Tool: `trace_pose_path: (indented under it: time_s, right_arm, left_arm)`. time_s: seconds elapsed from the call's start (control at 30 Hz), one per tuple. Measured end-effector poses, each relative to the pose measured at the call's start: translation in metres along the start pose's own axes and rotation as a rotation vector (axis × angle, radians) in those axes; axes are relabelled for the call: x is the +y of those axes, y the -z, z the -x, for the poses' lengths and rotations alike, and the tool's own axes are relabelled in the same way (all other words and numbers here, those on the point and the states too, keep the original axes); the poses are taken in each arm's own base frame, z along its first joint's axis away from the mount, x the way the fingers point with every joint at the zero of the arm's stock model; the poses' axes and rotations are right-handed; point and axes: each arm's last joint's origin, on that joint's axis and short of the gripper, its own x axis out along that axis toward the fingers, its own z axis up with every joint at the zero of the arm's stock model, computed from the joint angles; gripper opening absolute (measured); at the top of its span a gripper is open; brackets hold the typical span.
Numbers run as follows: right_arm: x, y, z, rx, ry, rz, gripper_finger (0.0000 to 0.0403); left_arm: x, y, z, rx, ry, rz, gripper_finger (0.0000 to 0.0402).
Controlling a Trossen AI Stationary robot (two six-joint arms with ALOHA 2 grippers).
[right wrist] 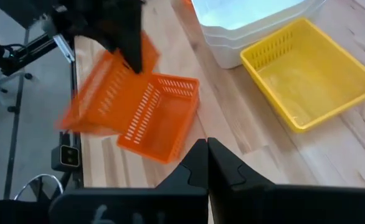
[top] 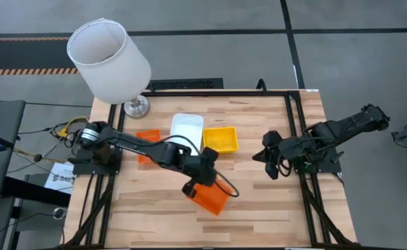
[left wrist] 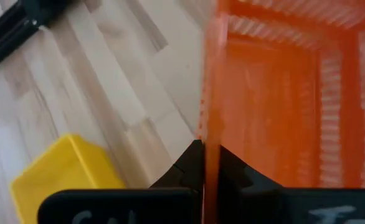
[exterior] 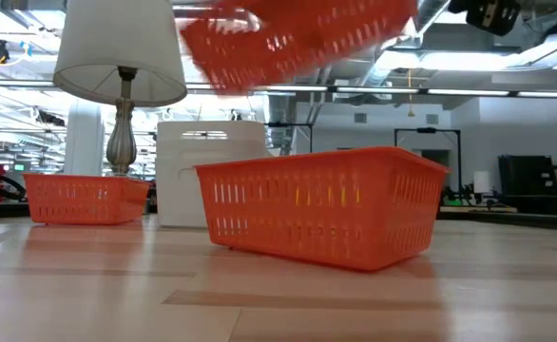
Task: Stack baskets by color
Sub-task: Stack the bottom orange bin on top of the top right orange bin
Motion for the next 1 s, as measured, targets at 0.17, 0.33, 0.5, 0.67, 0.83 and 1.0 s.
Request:
trace_pose_path:
  time_s: [0.17, 0.33, 0.5, 0.67, 0.83, 1.0]
  right_arm:
    - [-0.001, 0.0, 0.0, 0.005, 0.004, 0.001, 0.0012]
    - [-0.001, 0.001, 0.0, 0.009, 0.009, -0.012, 0.0012]
    - [-0.001, 0.001, 0.0, 0.009, 0.013, -0.018, 0.0012]
    - [-0.001, 0.001, 0.0, 0.007, 0.012, -0.022, 0.0012]
    - [-0.002, 0.002, 0.0, 0.012, 0.021, -0.039, 0.0012]
    - [-0.002, 0.001, 0.0, 0.006, 0.024, -0.04, 0.0012]
  left_arm:
    - [0.013, 0.001, -0.018, 0.016, 0.035, -0.076, 0.0]
    - [0.021, 0.005, -0.02, 0.004, 0.076, -0.114, 0.0]
    - [0.019, 0.011, -0.023, 0.029, 0.165, -0.155, 0.0]
    - [0.015, 0.014, -0.04, 0.052, 0.193, -0.17, 0.0]
    - [0.018, 0.015, -0.045, 0.07, 0.165, -0.15, 0.0]
    - [0.021, 0.016, -0.05, 0.063, 0.167, -0.128, 0.0]
